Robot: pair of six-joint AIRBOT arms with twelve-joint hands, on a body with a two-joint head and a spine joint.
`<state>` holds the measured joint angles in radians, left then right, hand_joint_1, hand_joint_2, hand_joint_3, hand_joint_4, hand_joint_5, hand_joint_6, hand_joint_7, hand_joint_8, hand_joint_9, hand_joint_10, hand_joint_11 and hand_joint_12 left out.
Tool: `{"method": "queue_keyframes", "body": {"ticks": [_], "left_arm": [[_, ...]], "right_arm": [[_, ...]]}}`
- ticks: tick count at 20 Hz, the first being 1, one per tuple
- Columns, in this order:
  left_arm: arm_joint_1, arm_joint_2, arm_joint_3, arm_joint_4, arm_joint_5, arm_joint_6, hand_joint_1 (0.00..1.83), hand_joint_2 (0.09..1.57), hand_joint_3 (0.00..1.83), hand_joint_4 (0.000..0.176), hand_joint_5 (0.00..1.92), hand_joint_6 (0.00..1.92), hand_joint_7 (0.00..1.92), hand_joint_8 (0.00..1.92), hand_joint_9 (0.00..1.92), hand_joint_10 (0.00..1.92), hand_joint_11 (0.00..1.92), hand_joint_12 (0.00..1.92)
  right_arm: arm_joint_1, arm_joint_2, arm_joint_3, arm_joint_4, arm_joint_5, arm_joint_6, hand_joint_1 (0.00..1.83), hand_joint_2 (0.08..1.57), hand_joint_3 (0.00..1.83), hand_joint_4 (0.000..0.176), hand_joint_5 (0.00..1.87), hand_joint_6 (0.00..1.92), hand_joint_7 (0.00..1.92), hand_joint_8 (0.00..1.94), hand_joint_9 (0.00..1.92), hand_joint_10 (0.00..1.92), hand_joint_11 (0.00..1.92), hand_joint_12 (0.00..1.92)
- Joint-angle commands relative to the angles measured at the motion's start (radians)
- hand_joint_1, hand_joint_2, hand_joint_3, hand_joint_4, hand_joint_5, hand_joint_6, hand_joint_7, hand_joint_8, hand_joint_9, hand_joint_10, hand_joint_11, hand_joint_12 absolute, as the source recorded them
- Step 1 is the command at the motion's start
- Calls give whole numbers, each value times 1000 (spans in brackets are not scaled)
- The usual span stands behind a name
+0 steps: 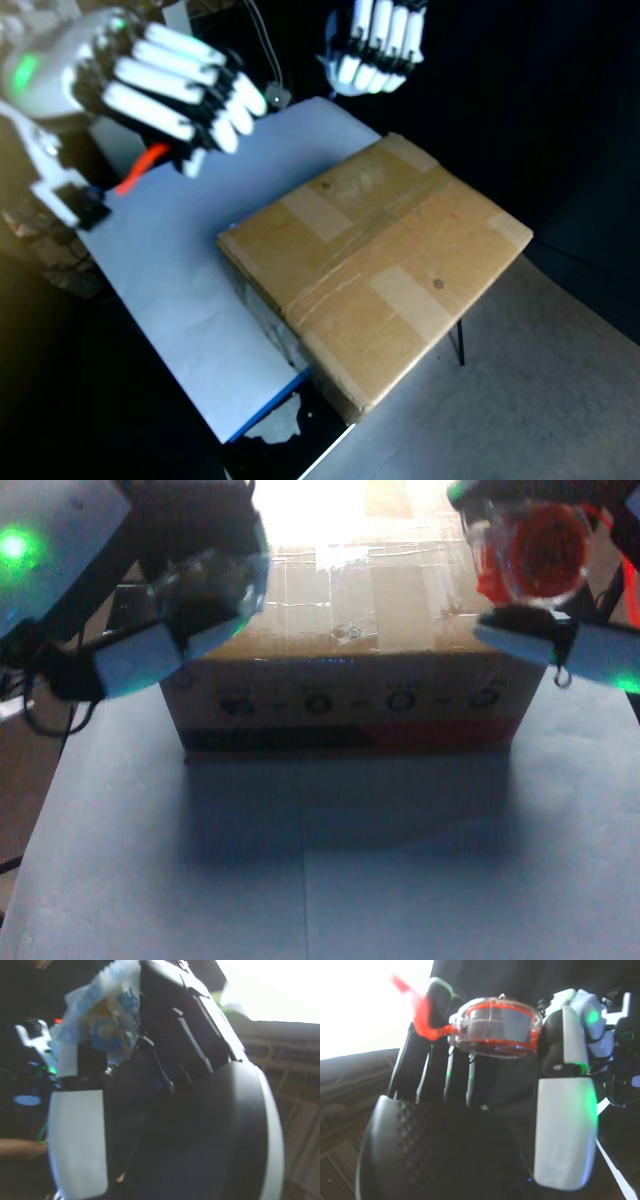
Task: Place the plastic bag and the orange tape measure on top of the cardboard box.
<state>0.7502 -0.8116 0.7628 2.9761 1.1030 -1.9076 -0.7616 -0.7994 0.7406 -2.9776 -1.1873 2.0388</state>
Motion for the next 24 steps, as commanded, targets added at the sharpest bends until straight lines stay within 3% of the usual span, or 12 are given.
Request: {"method": "queue_keyframes", "body": {"ticks": [1, 3, 5, 6, 7, 9, 11, 13, 16, 17, 22, 24], "left_arm": [[-33, -18, 17, 36, 83, 0, 1291, 1124, 5, 0, 890, 916, 1012, 1141, 1064, 1157, 1006, 1456], [-75, -54, 60, 36, 49, 0, 1374, 1134, 4, 0, 815, 974, 921, 1102, 982, 1268, 921, 1392], [-92, -69, 81, 36, 33, 0, 1374, 1155, 1, 0, 755, 1013, 912, 1113, 928, 1354, 879, 1416], [-117, -91, 111, 36, 5, 0, 1263, 1156, 0, 0, 823, 975, 985, 1238, 1054, 1253, 886, 1655], [-134, -108, 134, 36, -13, 0, 1357, 1136, 0, 0, 838, 902, 978, 1106, 980, 1334, 858, 1656], [-168, -139, 181, 36, -50, 0, 1366, 1165, 1, 0, 744, 1123, 897, 1149, 885, 1373, 825, 1571], [-197, -175, 230, 36, -84, 1, 1364, 1172, 0, 0, 730, 1208, 885, 1139, 870, 1369, 761, 1547], [-213, -214, 276, 36, -109, 1, 1368, 1166, 0, 0, 732, 1182, 889, 1107, 904, 1361, 824, 1524], [-234, -274, 342, 36, -142, 1, 1369, 1166, 0, 0, 727, 1173, 878, 1133, 916, 1346, 857, 1464], [-237, -288, 359, 36, -152, 1, 1366, 1174, 1, 0, 714, 1179, 872, 1156, 891, 1377, 831, 1474], [-246, -341, 414, 36, -219, 0, 1350, 1210, 1, 0, 702, 1192, 852, 1263, 730, 1545, 448, 1739], [-250, -355, 432, 36, -243, 0, 1351, 1208, 1, 0, 684, 1217, 845, 1256, 760, 1514, 593, 1640]], "right_arm": [[26, -13, 21, -34, -130, 0, 1370, 1135, 0, 0, 1007, 886, 839, 1191, 858, 1356, 813, 1508], [50, -56, 73, -28, -129, 0, 1365, 1146, 4, 0, 927, 1025, 788, 1240, 903, 1307, 826, 1497], [58, -75, 96, -23, -129, 0, 1370, 1134, 0, 0, 985, 925, 829, 1190, 884, 1334, 819, 1502], [71, -108, 136, -20, -129, 0, 1364, 1148, 4, 0, 915, 1046, 780, 1250, 907, 1302, 827, 1497], [80, -139, 172, -20, -128, 0, 1383, 1117, 0, 0, 1003, 792, 945, 1137, 892, 1307, 783, 1553], [97, -201, 237, -17, -124, 0, 1476, 1084, 0, 0, 936, 1004, 1023, 845, 1007, 1032, 854, 1505], [117, -247, 290, -7, -124, 0, 1500, 1079, 0, 0, 929, 977, 1035, 812, 1034, 1020, 834, 1526], [126, -284, 341, 15, -121, 0, 1503, 1075, 0, 0, 904, 945, 1022, 844, 1074, 967, 881, 1508], [130, -318, 402, 47, -106, 0, 1483, 1174, 1, 0, 757, 1245, 789, 1169, 810, 1262, 685, 1677], [130, -325, 416, 58, -100, 0, 1492, 1131, 0, 0, 897, 1081, 898, 1038, 909, 1145, 761, 1612], [131, -372, 479, 111, -72, 0, 1481, 1176, 0, 0, 760, 1219, 778, 1139, 797, 1300, 715, 1703], [131, -392, 497, 130, -58, 1, 1484, 1173, 0, 0, 761, 1190, 785, 1156, 823, 1280, 704, 1696]]}}
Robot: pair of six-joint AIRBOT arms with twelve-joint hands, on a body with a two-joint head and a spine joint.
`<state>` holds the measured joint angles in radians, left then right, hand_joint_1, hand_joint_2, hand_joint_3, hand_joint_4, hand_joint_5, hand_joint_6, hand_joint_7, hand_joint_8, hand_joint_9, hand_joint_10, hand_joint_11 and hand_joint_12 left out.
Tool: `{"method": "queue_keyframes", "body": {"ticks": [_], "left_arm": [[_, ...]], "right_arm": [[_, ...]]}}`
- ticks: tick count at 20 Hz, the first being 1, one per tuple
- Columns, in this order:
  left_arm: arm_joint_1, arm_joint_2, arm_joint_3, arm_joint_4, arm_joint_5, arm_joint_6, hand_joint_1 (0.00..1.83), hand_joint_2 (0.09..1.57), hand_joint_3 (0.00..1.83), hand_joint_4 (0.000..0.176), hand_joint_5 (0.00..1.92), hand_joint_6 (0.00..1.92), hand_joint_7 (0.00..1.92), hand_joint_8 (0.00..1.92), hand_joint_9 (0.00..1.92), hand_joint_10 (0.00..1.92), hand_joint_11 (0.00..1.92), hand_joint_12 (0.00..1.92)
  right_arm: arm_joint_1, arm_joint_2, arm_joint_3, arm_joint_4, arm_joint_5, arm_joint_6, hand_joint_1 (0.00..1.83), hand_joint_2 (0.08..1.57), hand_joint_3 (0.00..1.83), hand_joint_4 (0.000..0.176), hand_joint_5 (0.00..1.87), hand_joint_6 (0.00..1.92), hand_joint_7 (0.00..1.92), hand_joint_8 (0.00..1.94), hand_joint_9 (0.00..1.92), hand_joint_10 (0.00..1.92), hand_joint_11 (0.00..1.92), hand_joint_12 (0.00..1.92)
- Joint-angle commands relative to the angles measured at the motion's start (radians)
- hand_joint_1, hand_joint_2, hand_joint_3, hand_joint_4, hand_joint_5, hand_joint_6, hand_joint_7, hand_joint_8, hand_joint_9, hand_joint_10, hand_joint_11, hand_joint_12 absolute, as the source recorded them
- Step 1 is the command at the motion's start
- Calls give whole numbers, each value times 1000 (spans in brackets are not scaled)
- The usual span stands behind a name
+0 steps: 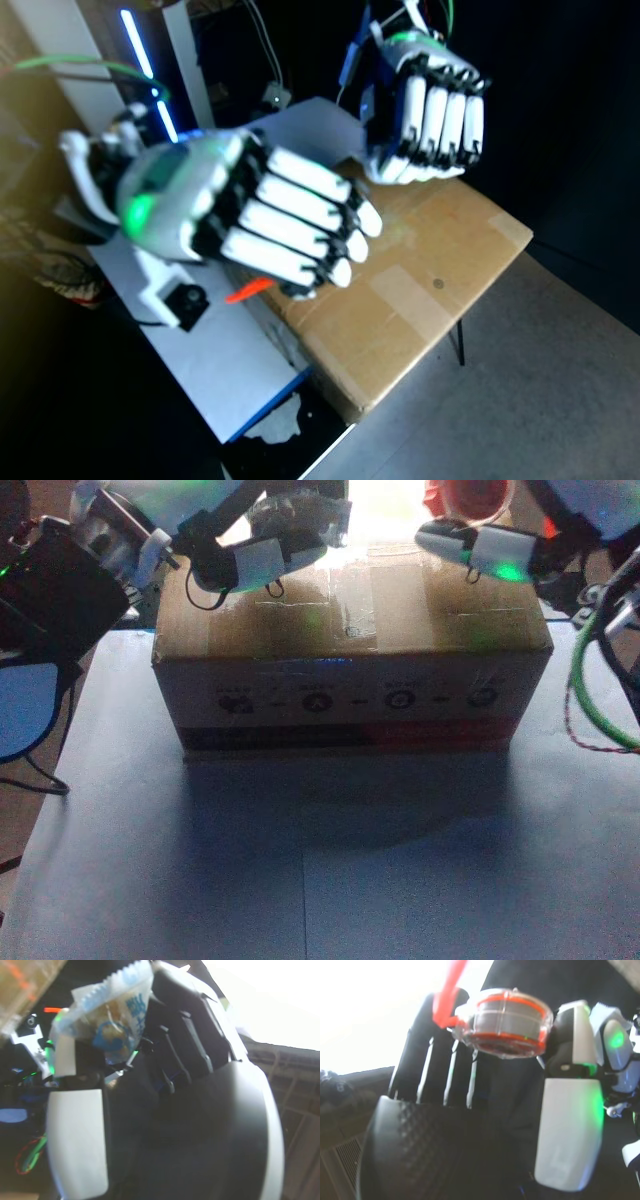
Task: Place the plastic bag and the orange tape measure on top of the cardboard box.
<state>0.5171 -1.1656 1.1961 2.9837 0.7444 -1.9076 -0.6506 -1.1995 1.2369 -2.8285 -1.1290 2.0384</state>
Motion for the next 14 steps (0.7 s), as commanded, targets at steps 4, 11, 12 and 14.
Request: {"method": "queue_keyframes", "body": {"ticks": [4, 11, 12, 14], "left_arm": [[-18, -10, 19, 28, 87, -1, 1356, 1197, 0, 0, 724, 1124, 873, 1236, 785, 1568, 470, 1840], [-17, -8, 29, 28, 61, -2, 1195, 1229, 0, 0, 712, 1266, 806, 1358, 664, 1366, 493, 1772], [-17, -7, 29, 28, 61, -2, 1014, 1156, 0, 0, 638, 816, 647, 777, 510, 1148, 319, 1712], [-16, -5, 28, 28, 61, -2, 996, 1109, 0, 0, 717, 332, 616, 606, 406, 1179, 240, 1751]], "right_arm": [[23, -37, 31, 2, -92, 2, 1487, 1167, 0, 0, 675, 1303, 823, 1089, 901, 1154, 709, 1664], [23, -52, 44, 19, -72, 3, 1244, 1142, 3, 0, 851, 1053, 991, 1169, 889, 1286, 812, 1645], [23, -52, 44, 19, -72, 5, 923, 1057, 0, 0, 656, 852, 668, 1079, 656, 1359, 570, 1708], [23, -51, 44, 19, -72, 8, 914, 1044, 0, 0, 581, 816, 557, 1001, 507, 1282, 409, 1641]]}}
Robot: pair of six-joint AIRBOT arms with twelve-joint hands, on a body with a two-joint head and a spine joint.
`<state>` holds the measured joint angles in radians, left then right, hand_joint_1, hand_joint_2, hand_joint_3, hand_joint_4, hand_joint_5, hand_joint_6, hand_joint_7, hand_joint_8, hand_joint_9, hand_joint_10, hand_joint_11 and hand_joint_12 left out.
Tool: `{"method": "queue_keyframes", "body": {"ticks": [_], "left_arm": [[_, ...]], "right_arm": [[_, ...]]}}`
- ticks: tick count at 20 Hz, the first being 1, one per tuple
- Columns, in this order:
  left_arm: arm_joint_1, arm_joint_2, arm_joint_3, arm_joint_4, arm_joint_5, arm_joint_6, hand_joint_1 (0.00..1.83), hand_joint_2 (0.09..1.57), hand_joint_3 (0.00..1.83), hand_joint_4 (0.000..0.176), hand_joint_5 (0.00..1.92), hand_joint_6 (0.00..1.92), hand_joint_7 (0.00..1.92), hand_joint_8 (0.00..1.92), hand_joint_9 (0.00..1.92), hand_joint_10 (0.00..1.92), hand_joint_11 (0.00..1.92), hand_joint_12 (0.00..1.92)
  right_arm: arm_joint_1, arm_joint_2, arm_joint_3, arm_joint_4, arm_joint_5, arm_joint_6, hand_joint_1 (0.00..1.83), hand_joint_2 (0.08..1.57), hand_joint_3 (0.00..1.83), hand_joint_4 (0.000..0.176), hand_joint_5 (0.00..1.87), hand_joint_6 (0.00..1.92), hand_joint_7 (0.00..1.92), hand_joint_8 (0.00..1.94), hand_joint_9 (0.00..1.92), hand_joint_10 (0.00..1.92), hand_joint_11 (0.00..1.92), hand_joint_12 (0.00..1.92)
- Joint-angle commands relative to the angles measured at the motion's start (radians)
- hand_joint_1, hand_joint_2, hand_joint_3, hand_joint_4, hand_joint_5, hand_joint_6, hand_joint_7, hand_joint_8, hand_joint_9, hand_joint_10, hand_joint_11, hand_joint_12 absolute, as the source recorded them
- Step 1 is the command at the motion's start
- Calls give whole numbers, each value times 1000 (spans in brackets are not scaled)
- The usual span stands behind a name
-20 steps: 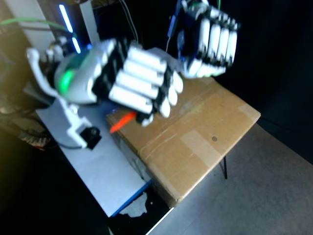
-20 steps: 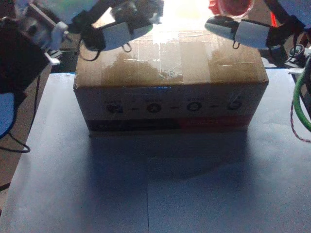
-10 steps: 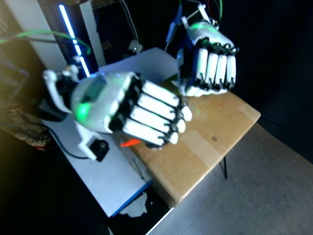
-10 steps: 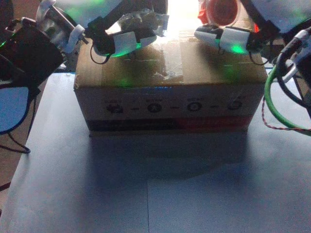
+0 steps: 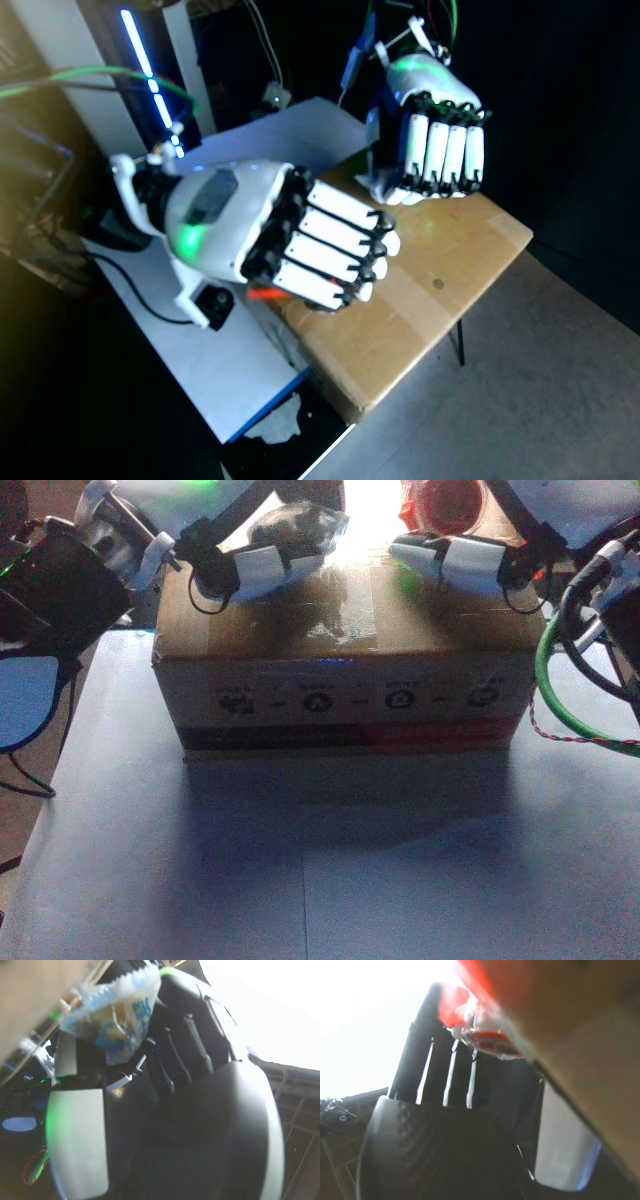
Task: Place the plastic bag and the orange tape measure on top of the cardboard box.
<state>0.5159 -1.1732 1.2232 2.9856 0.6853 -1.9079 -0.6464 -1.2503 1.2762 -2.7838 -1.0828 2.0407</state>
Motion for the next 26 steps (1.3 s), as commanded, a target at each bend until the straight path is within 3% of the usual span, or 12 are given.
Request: {"method": "queue_keyframes", "body": {"ticks": [1, 5, 11, 13, 14, 16, 17, 19, 20, 22, 24, 26], "left_arm": [[-14, 4, 1, 26, 120, -2, 1005, 1099, 0, 0, 762, 242, 620, 587, 397, 1156, 220, 1725], [-10, 9, -5, 26, 120, -2, 960, 1074, 0, 0, 773, 135, 626, 475, 399, 997, 173, 1625], [0, 28, -23, 26, 129, -2, 864, 981, 0, 0, 646, 30, 559, 44, 308, 576, 0, 1507], [1, 35, -28, 26, 133, -3, 842, 965, 0, 4, 616, 11, 541, 19, 261, 658, 0, 1496], [3, 36, -29, 26, 135, -3, 809, 950, 0, 39, 554, 0, 484, 0, 207, 630, 0, 1425], [3, 36, -29, 26, 137, -3, 770, 948, 0, 60, 492, 0, 434, 0, 178, 584, 0, 1386], [3, 36, -29, 26, 137, -3, 770, 944, 0, 57, 465, 6, 420, 2, 204, 465, 0, 1229], [6, 38, -32, 26, 141, -3, 763, 939, 0, 65, 415, 4, 396, 2, 222, 453, 0, 1394], [9, 43, -37, 26, 147, -3, 732, 935, 0, 71, 360, 1, 331, 0, 151, 433, 0, 1304], [12, 56, -46, 24, 158, -3, 689, 916, 0, 105, 279, 3, 202, 1, 81, 311, 0, 1116], [13, 68, -58, 23, 167, -3, 655, 909, 0, 116, 253, 0, 169, 0, 125, 170, 0, 1118], [14, 91, -83, 26, 187, -3, 638, 894, 0, 103, 242, 2, 170, 6, 164, 86, 0, 1029]], "right_arm": [[18, -1, 5, -25, -118, 6, 909, 1053, 1, 0, 556, 814, 530, 980, 464, 1249, 355, 1614], [18, 0, 5, -19, -123, 26, 902, 1045, 0, 0, 520, 878, 481, 1127, 431, 1378, 333, 1694], [18, 0, 5, -18, -139, 64, 844, 980, 0, 0, 371, 731, 356, 700, 310, 1094, 229, 1558], [18, 3, 5, -15, -144, 76, 821, 961, 0, 0, 341, 623, 349, 620, 307, 999, 206, 1508], [18, 4, 5, -15, -145, 81, 821, 956, 0, 0, 282, 557, 335, 576, 245, 910, 112, 1467], [18, 8, 5, -15, -147, 85, 823, 946, 0, 0, 214, 594, 305, 583, 209, 871, 65, 1449], [18, 10, 5, -15, -147, 91, 796, 925, 0, 0, 198, 567, 306, 550, 210, 848, 35, 1434], [17, 17, 4, -15, -161, 130, 772, 913, 0, 0, 181, 479, 292, 476, 177, 846, 21, 1473], [16, 19, 2, -17, -165, 143, 754, 890, 0, 0, 209, 395, 318, 386, 186, 794, 19, 1455], [16, 31, -7, -24, -169, 144, 727, 894, 1, 0, 250, 259, 361, 206, 215, 674, 0, 1422], [16, 54, -27, -34, -182, 144, 755, 907, 2, 0, 258, 240, 359, 172, 167, 699, 0, 1428], [16, 82, -56, -57, -195, 144, 787, 901, 0, 0, 264, 241, 359, 166, 137, 692, 0, 1376]]}}
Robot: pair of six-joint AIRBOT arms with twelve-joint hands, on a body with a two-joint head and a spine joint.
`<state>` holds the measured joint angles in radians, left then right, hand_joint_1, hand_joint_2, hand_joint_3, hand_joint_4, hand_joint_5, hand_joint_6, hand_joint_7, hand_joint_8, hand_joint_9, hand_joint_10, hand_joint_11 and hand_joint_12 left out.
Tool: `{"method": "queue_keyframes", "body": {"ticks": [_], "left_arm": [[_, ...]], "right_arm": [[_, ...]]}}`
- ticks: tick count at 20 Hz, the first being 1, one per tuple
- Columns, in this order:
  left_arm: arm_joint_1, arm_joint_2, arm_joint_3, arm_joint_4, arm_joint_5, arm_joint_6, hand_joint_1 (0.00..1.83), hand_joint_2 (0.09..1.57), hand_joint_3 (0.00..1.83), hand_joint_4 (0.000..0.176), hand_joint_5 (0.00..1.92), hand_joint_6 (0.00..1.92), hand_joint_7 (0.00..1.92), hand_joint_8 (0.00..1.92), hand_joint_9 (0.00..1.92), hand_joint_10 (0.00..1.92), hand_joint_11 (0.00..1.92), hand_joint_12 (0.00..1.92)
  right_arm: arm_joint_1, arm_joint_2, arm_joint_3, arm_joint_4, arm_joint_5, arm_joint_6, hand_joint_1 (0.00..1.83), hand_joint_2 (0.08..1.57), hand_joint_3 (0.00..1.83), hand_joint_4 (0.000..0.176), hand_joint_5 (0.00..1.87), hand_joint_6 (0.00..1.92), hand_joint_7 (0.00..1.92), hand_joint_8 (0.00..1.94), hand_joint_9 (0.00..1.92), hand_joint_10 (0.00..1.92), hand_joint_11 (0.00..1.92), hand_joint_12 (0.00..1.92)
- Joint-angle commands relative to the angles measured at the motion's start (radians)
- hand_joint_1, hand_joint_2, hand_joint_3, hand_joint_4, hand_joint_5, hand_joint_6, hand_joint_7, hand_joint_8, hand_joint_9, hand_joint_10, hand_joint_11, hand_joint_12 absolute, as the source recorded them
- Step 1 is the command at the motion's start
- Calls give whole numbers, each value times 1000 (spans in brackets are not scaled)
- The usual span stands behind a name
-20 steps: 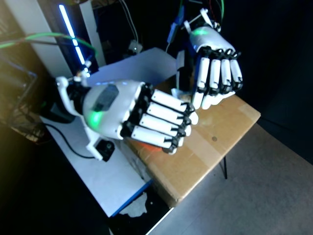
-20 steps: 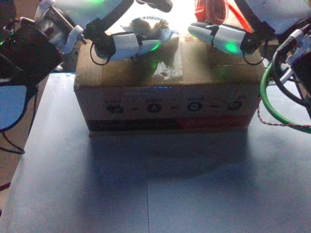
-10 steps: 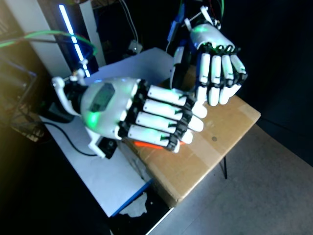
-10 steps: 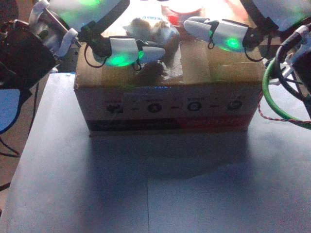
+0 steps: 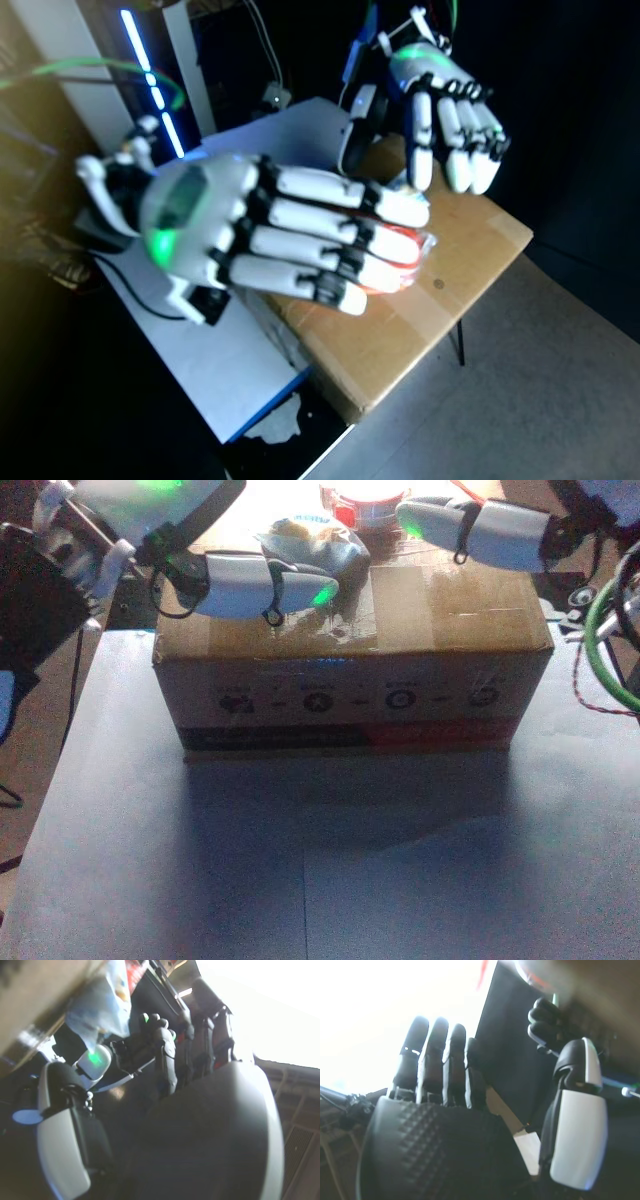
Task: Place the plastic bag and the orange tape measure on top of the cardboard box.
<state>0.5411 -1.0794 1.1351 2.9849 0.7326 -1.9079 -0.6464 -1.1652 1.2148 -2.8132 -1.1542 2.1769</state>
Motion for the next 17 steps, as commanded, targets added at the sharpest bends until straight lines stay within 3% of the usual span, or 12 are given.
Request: {"method": "queue_keyframes", "body": {"ticks": [1, 3, 5, 6, 8, 9, 11, 12, 13, 14, 16, 17], "left_arm": [[-9, 16, -14, 27, 155, -3, 640, 893, 0, 105, 247, 4, 184, 11, 173, 86, 0, 1027], [-8, 45, -40, 27, 178, -3, 672, 914, 7, 90, 263, 3, 185, 0, 168, 39, 0, 863], [4, 84, -79, 27, 218, -3, 683, 932, 4, 95, 269, 2, 187, 0, 163, 21, 0, 836], [24, 117, -113, 27, 261, -3, 629, 931, 0, 101, 292, 6, 212, 6, 171, 17, 0, 797], [49, 151, -149, 27, 317, -2, 703, 925, 0, 76, 366, 19, 282, 16, 271, 45, 0, 1234], [60, 173, -171, 27, 361, -2, 760, 942, 3, 55, 395, 18, 314, 15, 307, 56, 0, 1368], [80, 200, -195, 27, 444, -2, 763, 956, 6, 61, 404, 17, 345, 21, 345, 78, 0, 1497], [106, 221, -214, 17, 522, -3, 821, 933, 0, 22, 463, 34, 387, 27, 389, 112, 0, 1473], [131, 240, -231, 6, 581, -4, 862, 934, 0, 0, 515, 45, 442, 35, 441, 147, 0, 1556], [153, 255, -244, -4, 627, -5, 868, 933, 0, 0, 554, 32, 539, 20, 371, 509, 6, 1661], [205, 287, -275, -32, 741, -6, 944, 958, 3, 0, 579, 37, 576, 21, 300, 770, 107, 1693], [236, 305, -286, -61, 809, -6, 966, 995, 6, 0, 604, 58, 670, 66, 375, 946, 249, 1596]], "right_arm": [[16, 17, -15, -40, -133, 8, 777, 897, 0, 0, 257, 233, 361, 166, 137, 689, 0, 1318], [16, 53, -47, -49, -155, 8, 719, 891, 0, 0, 260, 186, 374, 136, 170, 632, 0, 1257], [12, 94, -89, -58, -164, 8, 737, 890, 0, 0, 285, 179, 386, 120, 182, 623, 0, 1309], [1, 120, -127, -66, -184, 8, 774, 885, 0, 0, 296, 191, 391, 130, 157, 749, 0, 1363], [-38, 162, -173, -66, -235, 7, 812, 909, 7, 0, 300, 177, 378, 126, 137, 745, 0, 1302], [-65, 188, -203, -66, -277, 7, 832, 923, 6, 0, 300, 180, 384, 133, 130, 794, 0, 1291], [-107, 224, -242, -65, -355, 7, 806, 948, 7, 3, 287, 171, 385, 136, 121, 761, 0, 1276], [-140, 245, -267, -62, -408, 7, 834, 926, 0, 0, 312, 172, 407, 146, 155, 756, 0, 1314], [-170, 257, -287, -55, -454, 7, 897, 932, 0, 0, 331, 128, 399, 149, 171, 767, 0, 1323], [-206, 270, -308, -44, -511, 7, 931, 947, 5, 0, 324, 78, 385, 135, 176, 710, 0, 1225], [-260, 297, -343, -26, -606, 7, 861, 958, 2, 0, 302, 41, 412, 87, 263, 516, 0, 1207], [-274, 315, -359, -24, -608, 7, 773, 1039, 0, 0, 225, 0, 459, 6, 439, 183, 0, 1146]]}}
